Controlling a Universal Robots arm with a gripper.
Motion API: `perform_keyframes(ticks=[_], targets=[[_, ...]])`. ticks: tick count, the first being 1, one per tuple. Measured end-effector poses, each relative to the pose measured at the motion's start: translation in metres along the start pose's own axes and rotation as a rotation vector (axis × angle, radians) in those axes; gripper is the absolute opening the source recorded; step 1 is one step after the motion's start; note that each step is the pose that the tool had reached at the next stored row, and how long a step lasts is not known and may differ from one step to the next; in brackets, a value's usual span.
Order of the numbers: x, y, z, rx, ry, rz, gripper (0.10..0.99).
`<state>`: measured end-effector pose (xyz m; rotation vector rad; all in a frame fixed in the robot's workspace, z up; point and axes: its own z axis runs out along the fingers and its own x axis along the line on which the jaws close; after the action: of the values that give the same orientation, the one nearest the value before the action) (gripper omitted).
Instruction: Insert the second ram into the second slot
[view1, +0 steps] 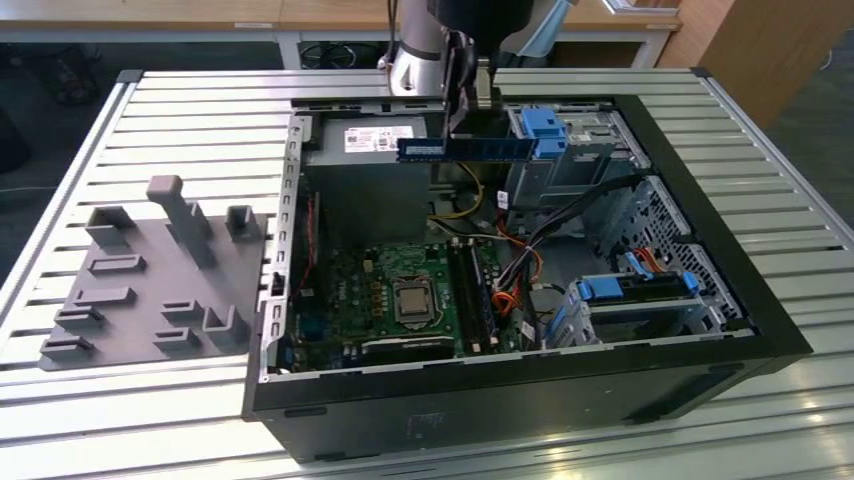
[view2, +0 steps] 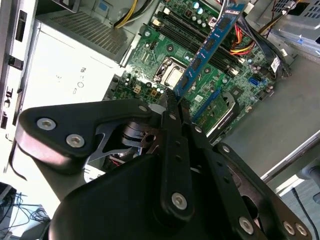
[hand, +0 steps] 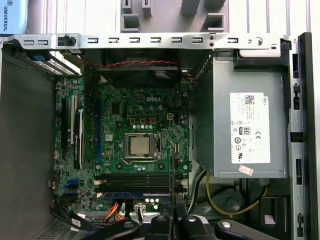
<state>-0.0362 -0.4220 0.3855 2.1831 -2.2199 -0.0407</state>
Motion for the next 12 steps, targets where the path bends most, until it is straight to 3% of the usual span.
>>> perform_keyframes(ticks=[12], targets=[[0.0140, -0.0002, 0.0001, 0.000, 0.0001, 0.000, 0.137]])
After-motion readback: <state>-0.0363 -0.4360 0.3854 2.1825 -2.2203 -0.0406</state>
